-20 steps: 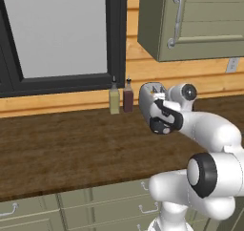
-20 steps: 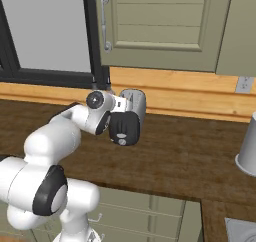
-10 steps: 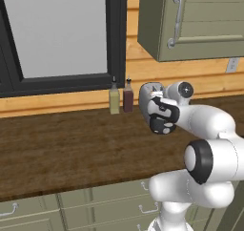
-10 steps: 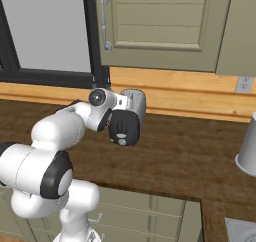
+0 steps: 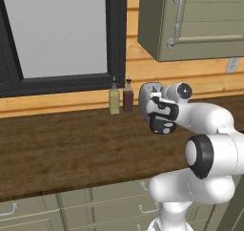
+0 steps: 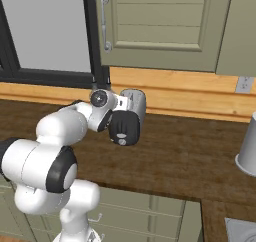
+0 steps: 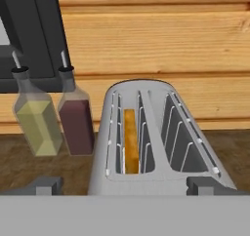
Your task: Start the toaster. Once the lever pops up, take the bread to the plate on the dining counter.
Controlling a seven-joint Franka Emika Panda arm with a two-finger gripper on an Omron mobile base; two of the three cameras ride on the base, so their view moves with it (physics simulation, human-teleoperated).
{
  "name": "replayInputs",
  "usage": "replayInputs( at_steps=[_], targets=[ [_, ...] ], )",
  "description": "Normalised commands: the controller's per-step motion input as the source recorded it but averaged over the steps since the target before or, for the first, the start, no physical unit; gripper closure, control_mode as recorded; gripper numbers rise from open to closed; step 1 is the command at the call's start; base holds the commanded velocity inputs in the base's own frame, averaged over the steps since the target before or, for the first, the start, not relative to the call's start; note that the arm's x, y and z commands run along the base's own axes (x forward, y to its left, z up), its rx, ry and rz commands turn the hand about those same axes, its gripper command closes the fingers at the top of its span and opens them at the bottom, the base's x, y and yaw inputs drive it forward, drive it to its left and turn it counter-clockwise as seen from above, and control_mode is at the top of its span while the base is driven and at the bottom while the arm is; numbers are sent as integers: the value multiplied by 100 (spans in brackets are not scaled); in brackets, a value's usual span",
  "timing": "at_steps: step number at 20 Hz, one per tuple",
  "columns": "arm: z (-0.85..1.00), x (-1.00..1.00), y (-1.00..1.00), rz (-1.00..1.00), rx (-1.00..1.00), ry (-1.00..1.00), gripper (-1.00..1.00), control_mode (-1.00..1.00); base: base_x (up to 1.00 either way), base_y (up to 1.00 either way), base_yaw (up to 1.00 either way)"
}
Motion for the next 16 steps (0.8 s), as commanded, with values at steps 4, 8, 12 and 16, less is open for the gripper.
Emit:
replayInputs(
  at_steps=[4, 8, 12, 16],
  targets=[
    [0, 11, -5, 2, 0, 0, -100, -100, 0, 0, 0],
    [0, 4, -13, 1, 1, 0, -100, -100, 0, 0, 0],
    [0, 0, -1, 0, 0, 0, -100, -100, 0, 0, 0],
    [0, 0, 0, 0, 0, 0, -100, -100, 0, 0, 0]
  ],
)
